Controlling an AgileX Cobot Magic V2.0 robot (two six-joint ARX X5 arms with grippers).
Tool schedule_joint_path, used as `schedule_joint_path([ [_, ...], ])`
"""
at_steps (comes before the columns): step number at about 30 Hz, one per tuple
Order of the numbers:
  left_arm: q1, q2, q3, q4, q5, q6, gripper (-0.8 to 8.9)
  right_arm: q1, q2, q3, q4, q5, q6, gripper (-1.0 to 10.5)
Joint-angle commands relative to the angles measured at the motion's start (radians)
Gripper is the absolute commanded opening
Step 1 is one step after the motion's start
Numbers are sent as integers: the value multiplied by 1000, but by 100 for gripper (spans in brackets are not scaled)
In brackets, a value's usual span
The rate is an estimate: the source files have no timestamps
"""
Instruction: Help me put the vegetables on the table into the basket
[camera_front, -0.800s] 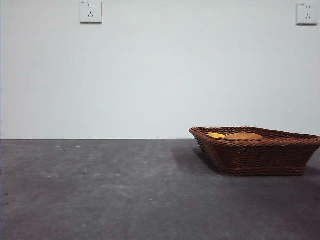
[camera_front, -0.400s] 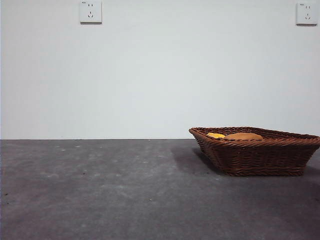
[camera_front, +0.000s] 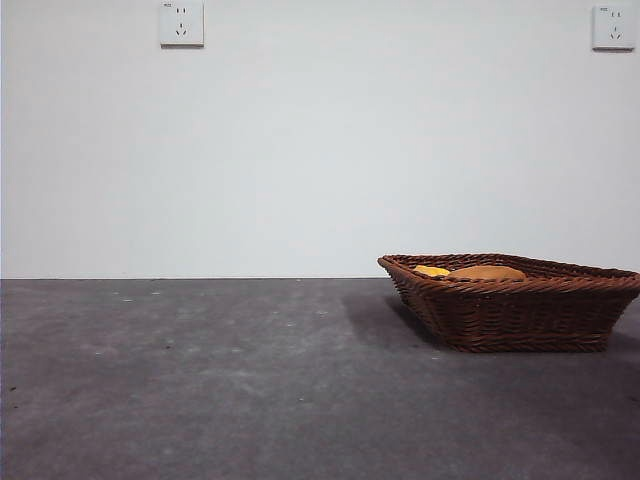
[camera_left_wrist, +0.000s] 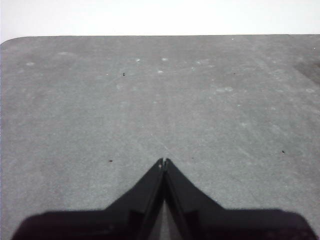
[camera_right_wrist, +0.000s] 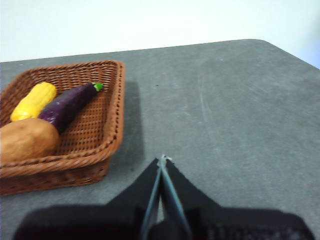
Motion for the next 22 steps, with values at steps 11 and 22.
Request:
schedule_joint_path([
  [11, 2, 0, -11, 7, 5, -5, -3, -19, -2, -4, -6, 5, -1, 2],
  [22, 2, 0, -11, 7, 5, -5, -3, -14, -2, -4, -6, 4, -1, 2],
])
